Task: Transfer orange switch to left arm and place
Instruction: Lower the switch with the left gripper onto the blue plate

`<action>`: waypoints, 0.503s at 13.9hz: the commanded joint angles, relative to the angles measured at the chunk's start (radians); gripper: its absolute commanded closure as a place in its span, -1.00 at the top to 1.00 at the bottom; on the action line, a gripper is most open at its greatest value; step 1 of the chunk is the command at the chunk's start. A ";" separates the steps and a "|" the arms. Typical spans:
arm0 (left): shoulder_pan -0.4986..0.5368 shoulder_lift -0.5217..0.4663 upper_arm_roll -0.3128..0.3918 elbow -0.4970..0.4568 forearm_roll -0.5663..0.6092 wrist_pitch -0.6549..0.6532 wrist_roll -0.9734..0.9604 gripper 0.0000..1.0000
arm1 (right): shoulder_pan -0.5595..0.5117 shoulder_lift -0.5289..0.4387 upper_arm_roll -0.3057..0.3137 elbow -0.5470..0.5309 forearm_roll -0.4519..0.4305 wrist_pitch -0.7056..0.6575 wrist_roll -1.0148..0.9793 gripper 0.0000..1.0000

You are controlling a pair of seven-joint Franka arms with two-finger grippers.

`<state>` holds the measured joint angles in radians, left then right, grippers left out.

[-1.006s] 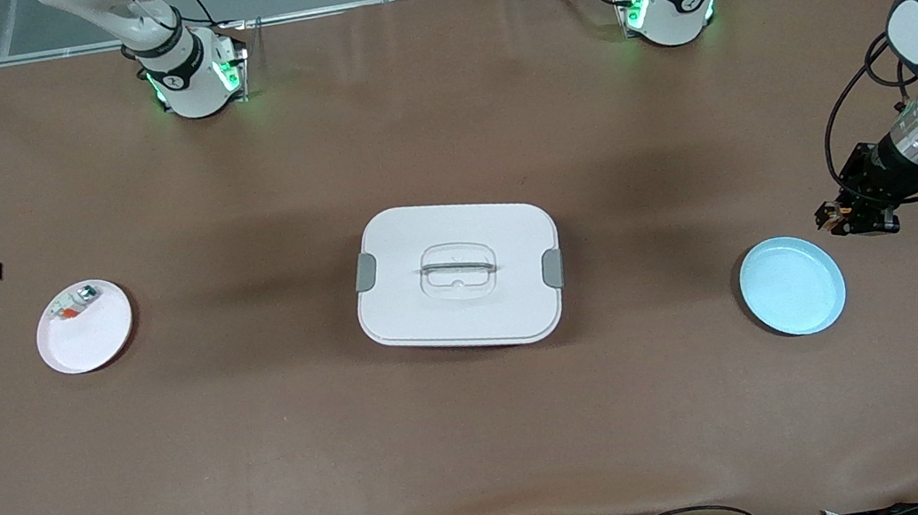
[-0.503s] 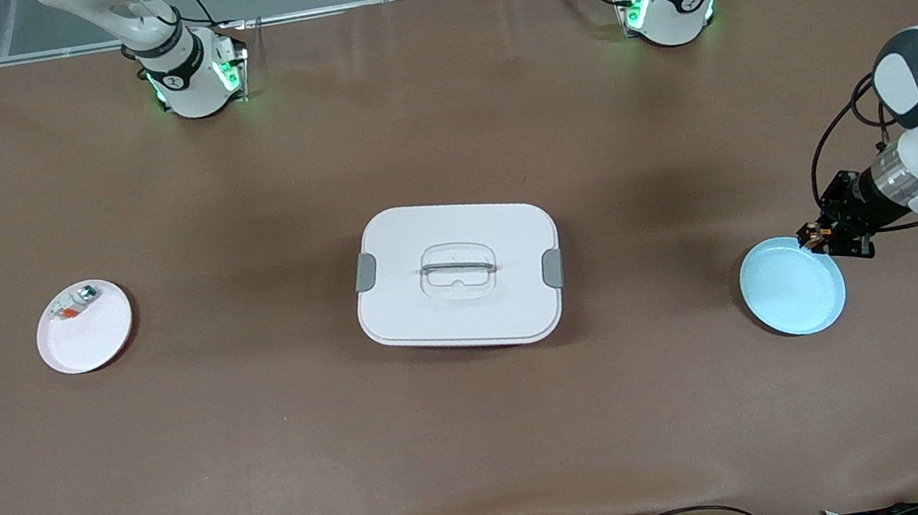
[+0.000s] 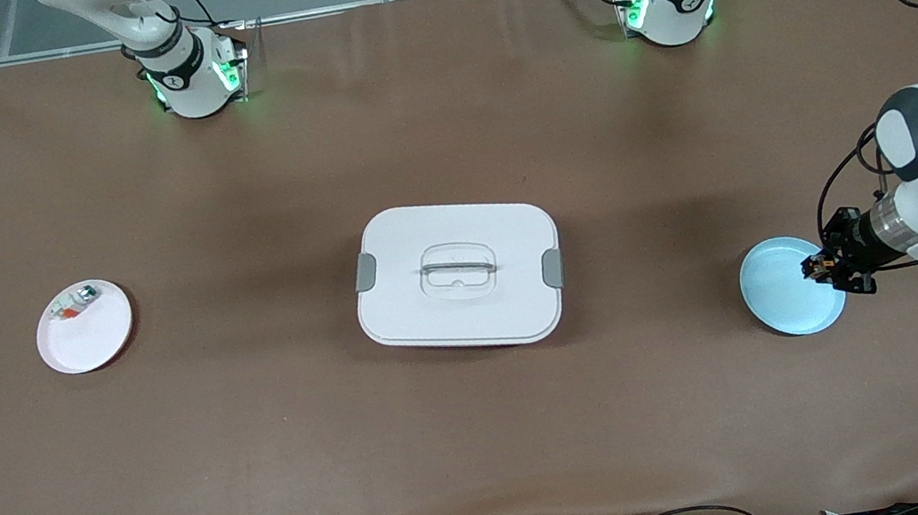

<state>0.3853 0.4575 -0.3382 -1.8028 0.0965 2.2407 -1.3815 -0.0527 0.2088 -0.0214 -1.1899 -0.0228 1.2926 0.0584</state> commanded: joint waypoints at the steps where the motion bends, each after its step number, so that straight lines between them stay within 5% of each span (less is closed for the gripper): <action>1: -0.014 0.059 0.001 0.046 0.064 -0.004 -0.040 -1.00 | 0.005 -0.058 0.004 -0.076 -0.016 0.028 -0.020 1.00; 7: -0.019 0.136 0.001 0.050 0.118 0.066 -0.108 -1.00 | 0.024 -0.130 0.003 -0.183 -0.017 0.097 -0.034 1.00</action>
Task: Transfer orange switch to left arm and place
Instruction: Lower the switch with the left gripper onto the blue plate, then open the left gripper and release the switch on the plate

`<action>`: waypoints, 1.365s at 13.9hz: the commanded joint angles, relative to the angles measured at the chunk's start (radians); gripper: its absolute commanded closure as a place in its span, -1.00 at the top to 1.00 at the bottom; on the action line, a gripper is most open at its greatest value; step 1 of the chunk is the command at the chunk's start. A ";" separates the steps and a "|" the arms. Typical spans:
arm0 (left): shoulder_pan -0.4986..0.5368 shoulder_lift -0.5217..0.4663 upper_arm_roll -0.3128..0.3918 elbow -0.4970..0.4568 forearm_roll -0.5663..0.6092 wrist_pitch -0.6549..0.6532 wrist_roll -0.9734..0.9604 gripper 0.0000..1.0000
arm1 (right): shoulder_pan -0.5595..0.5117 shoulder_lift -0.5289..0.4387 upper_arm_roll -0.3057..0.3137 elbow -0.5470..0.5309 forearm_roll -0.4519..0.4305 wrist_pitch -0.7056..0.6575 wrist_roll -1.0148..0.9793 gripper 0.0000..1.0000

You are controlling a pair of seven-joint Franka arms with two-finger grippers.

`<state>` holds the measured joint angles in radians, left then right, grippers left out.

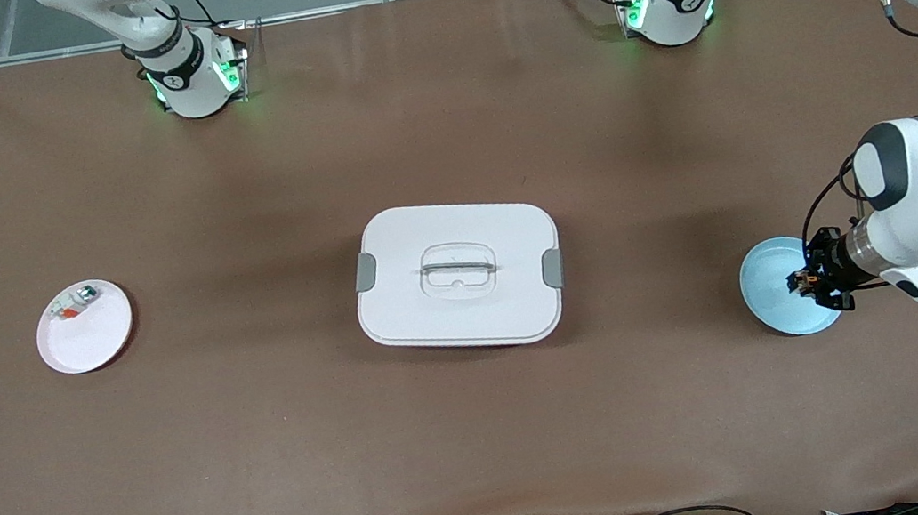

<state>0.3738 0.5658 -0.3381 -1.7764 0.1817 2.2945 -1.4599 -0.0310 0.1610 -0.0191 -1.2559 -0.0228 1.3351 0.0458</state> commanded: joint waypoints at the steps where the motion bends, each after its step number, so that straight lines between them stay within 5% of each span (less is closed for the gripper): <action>1: -0.007 0.039 0.001 0.023 0.035 0.022 -0.030 -1.00 | 0.002 -0.103 0.001 -0.146 -0.017 0.076 -0.029 1.00; 16: 0.005 0.115 0.010 0.023 0.140 0.028 -0.060 -1.00 | 0.006 -0.147 0.004 -0.165 -0.002 0.047 -0.023 1.00; 18: 0.008 0.114 0.010 0.022 0.143 0.028 -0.053 -0.53 | 0.008 -0.182 0.004 -0.221 -0.002 0.053 -0.023 1.00; 19: 0.008 0.112 0.010 0.017 0.147 0.026 -0.043 -0.13 | 0.008 -0.202 0.004 -0.253 -0.002 0.065 -0.023 1.00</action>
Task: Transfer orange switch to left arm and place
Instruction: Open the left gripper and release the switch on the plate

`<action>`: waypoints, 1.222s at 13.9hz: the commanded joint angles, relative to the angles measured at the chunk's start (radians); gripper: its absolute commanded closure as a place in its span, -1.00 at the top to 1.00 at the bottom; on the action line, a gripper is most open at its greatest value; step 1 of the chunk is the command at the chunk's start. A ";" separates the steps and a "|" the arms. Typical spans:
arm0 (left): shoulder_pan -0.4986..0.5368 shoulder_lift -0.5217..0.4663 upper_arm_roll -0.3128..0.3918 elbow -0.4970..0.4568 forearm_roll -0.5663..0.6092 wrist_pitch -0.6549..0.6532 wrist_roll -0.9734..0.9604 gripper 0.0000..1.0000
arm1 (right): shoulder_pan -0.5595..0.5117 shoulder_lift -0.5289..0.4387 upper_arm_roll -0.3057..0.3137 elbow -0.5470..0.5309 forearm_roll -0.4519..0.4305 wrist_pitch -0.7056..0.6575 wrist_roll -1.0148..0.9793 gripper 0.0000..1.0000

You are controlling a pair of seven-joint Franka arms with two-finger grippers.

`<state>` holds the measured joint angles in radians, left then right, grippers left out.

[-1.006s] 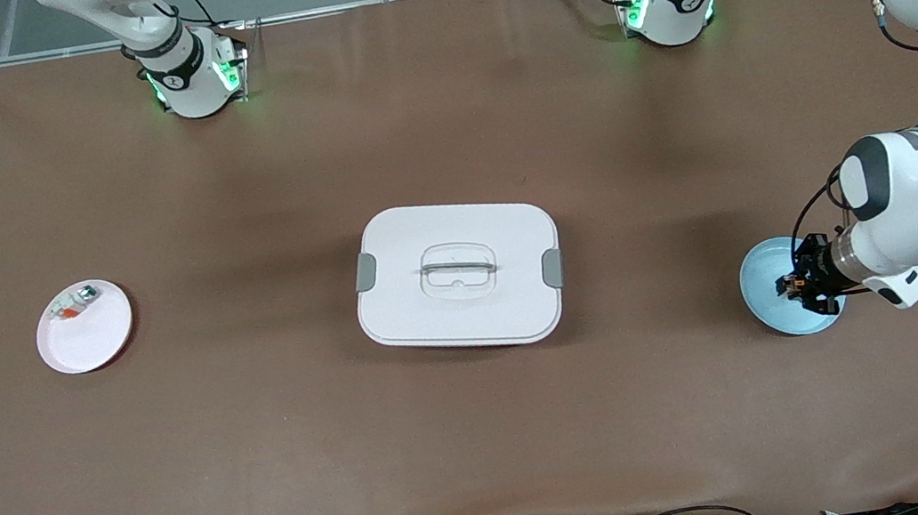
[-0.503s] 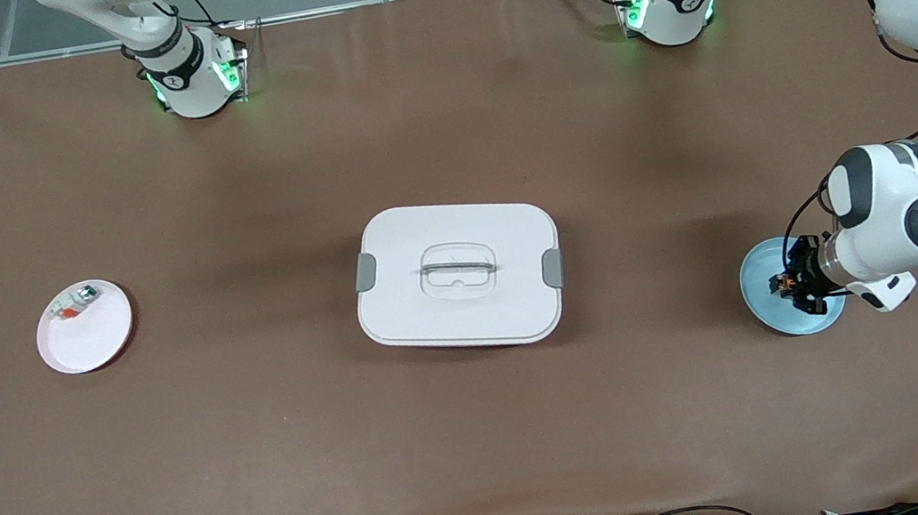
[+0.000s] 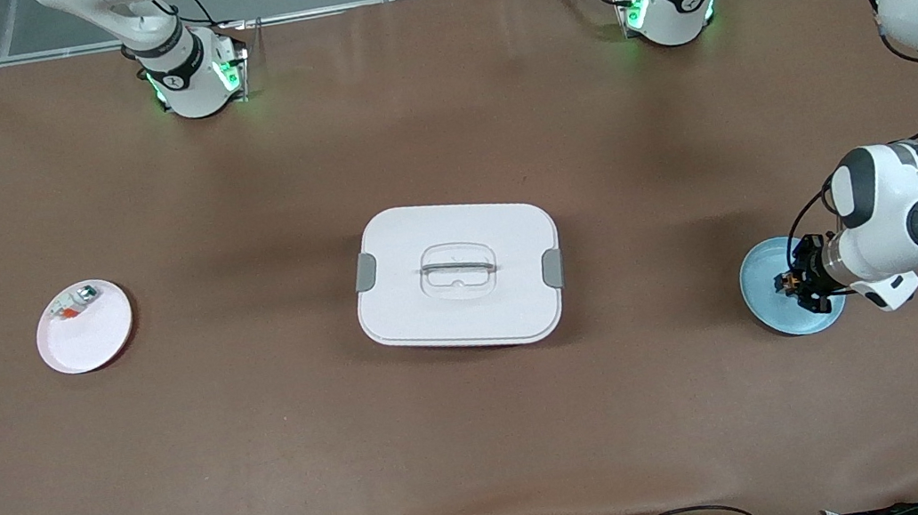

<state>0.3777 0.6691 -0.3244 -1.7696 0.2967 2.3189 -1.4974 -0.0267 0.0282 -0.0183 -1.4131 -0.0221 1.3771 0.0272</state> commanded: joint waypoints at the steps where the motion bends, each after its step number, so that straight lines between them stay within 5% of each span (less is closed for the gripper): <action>1: 0.004 0.007 -0.004 0.010 0.032 0.002 -0.003 0.30 | 0.004 -0.080 0.003 -0.110 -0.002 0.031 -0.004 1.00; 2: 0.006 0.006 -0.005 0.009 0.032 0.002 -0.003 0.99 | 0.005 -0.080 0.003 -0.112 -0.002 0.030 -0.004 1.00; 10: 0.012 -0.088 -0.018 0.024 0.013 -0.042 0.009 1.00 | 0.008 -0.136 0.003 -0.132 0.001 0.011 0.003 1.00; 17: 0.021 -0.212 0.021 -0.048 -0.206 -0.043 0.954 1.00 | -0.027 -0.168 0.000 -0.133 0.085 -0.001 -0.003 1.00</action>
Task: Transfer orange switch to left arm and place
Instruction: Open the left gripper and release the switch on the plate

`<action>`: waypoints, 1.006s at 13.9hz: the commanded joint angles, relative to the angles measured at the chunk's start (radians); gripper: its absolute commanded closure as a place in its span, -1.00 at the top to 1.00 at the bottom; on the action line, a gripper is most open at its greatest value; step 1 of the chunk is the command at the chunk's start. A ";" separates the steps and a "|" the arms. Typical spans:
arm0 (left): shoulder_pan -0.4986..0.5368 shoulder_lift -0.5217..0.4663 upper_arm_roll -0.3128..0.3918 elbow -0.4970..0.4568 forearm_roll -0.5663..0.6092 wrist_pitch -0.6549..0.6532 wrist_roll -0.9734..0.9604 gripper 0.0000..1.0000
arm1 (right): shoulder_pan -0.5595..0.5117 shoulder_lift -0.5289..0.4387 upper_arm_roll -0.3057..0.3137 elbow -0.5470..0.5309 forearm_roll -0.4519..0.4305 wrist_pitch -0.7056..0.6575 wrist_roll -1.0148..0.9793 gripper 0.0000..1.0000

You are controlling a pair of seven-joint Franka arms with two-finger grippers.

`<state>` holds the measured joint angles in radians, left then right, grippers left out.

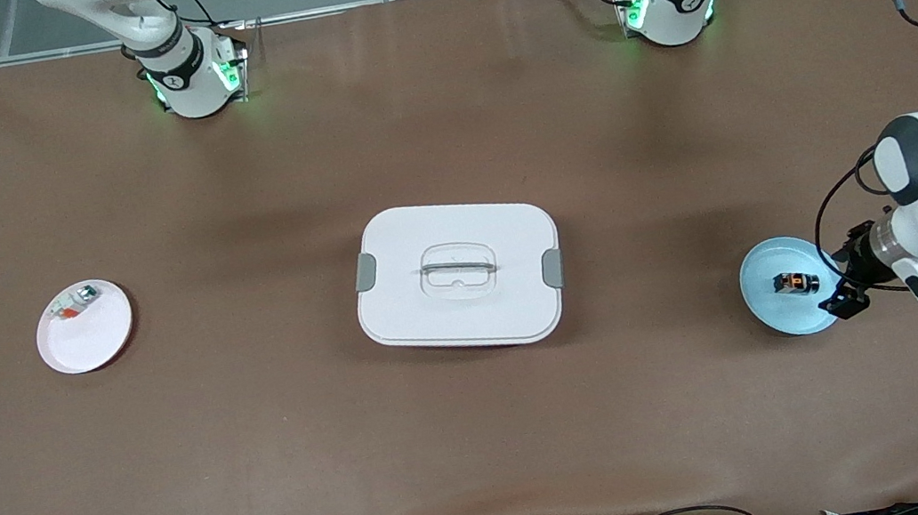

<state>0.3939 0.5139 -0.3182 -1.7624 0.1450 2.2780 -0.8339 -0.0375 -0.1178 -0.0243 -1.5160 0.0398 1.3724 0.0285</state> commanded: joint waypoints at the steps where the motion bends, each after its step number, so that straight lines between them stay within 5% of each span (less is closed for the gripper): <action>1: 0.003 -0.069 0.021 -0.058 -0.079 0.000 0.446 1.00 | -0.013 -0.022 0.004 -0.033 0.023 0.007 -0.007 1.00; 5: 0.002 -0.123 0.028 -0.058 -0.124 -0.005 0.708 1.00 | -0.001 -0.022 0.003 -0.041 0.014 0.020 -0.010 1.00; 14: 0.006 -0.311 0.042 -0.028 -0.107 -0.096 0.768 1.00 | 0.004 -0.020 0.001 -0.055 -0.005 0.045 -0.053 1.00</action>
<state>0.3957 0.2553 -0.2816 -1.7838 0.0406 2.2275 -0.0933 -0.0366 -0.1180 -0.0228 -1.5453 0.0444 1.4047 -0.0110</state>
